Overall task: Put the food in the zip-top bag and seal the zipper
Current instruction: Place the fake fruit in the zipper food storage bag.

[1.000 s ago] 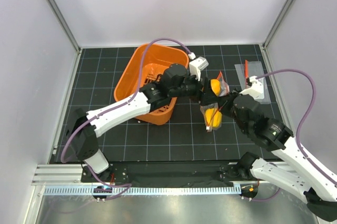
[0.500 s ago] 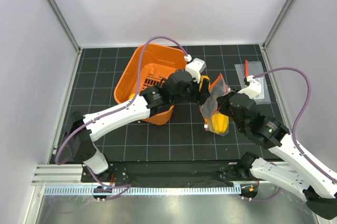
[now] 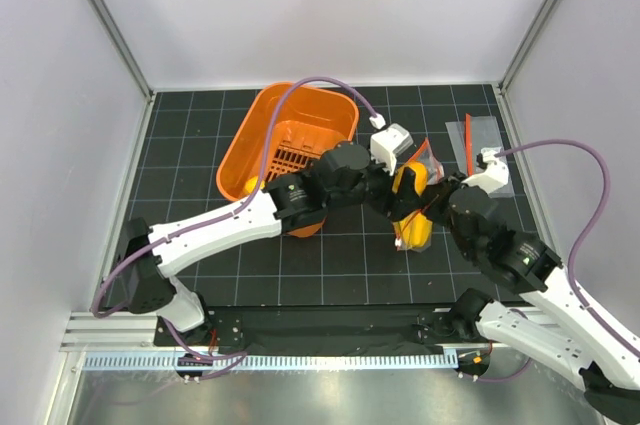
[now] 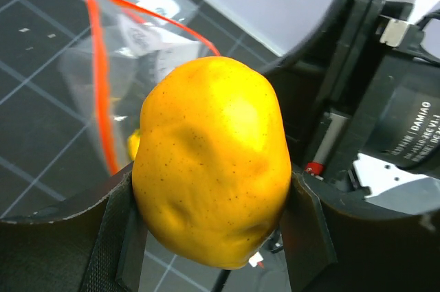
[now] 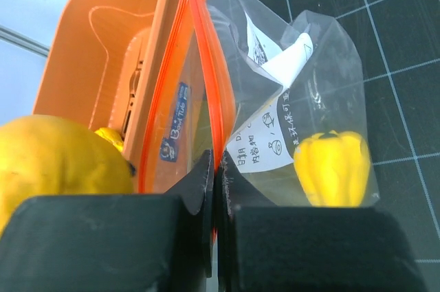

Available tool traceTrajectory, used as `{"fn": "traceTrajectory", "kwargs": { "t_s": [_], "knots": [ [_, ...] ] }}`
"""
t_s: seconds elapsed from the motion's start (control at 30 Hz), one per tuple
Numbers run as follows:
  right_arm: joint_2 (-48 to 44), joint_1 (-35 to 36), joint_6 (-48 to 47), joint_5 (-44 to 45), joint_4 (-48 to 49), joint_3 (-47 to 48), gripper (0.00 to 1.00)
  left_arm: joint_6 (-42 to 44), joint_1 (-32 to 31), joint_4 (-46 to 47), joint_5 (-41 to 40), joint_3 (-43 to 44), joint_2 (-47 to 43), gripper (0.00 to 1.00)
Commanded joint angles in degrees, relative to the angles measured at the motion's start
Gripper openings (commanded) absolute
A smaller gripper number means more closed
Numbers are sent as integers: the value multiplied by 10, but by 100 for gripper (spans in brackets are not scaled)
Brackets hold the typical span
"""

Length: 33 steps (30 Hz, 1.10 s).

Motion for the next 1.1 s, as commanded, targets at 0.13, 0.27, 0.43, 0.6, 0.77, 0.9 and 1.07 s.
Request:
{"fn": "traceTrajectory", "kwargs": {
  "t_s": [0.13, 0.27, 0.43, 0.6, 0.77, 0.9, 1.07],
  "knots": [
    [-32, -1, 4, 33, 30, -12, 1, -17, -3, 42, 28, 48, 58, 5],
    [-42, -1, 7, 37, 31, -24, 1, -30, 6, 26, 35, 65, 88, 10],
    [-51, -2, 7, 38, 28, -27, 1, -36, 14, 16, 6, 69, 103, 36],
    [-52, -1, 5, 40, 27, -26, 1, -28, 15, -6, -46, 77, 100, 71],
    [-44, -1, 6, 45, 13, -10, 1, -13, 15, -46, -48, 106, 102, 88],
    [-40, -2, 7, 53, -4, 0, 1, -6, 15, -81, -36, 134, 103, 96],
    [-44, -1, 3, 58, -4, -2, 1, 14, 24, -112, -46, 134, 75, 97]
  ]
}}
